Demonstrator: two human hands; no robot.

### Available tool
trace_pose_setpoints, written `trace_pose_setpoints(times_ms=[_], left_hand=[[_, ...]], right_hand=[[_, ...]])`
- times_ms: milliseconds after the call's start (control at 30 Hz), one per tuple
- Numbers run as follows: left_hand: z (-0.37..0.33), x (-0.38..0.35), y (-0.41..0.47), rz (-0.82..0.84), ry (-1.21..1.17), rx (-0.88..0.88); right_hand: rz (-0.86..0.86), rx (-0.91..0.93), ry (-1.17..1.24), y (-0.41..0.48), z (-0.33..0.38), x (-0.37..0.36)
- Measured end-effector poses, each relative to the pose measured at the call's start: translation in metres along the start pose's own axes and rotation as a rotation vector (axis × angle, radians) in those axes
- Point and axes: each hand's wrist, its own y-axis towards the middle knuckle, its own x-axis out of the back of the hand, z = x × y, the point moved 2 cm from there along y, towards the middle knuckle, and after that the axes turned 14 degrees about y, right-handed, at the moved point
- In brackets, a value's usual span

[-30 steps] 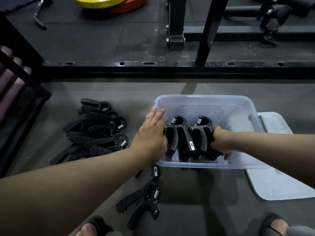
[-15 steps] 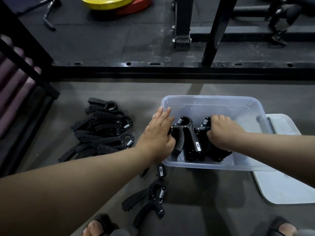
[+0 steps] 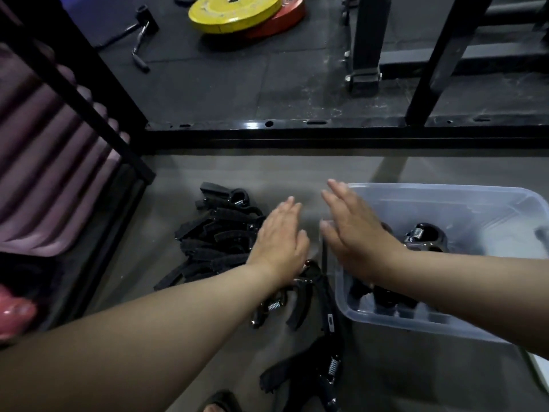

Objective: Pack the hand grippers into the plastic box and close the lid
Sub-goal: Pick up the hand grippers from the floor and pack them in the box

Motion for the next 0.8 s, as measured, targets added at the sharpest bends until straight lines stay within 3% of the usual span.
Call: trace_pose_setpoints(times_ms=[100, 433, 800], left_hand=[[0.031, -0.004, 0.015, 0.015, 0.117, 0.124], [0.117, 0.004, 0.050, 0.204, 0.545, 0.279], [0.113, 0.009, 0.054, 0.292, 0.704, 0.226]], right_hand=[[0.031, -0.019, -0.030, 0.000, 0.017, -0.023], [-0.012, -0.011, -0.165, -0.005, 0.014, -0.038], [-0.017, 0.010, -0.138, -0.004, 0.015, -0.036]])
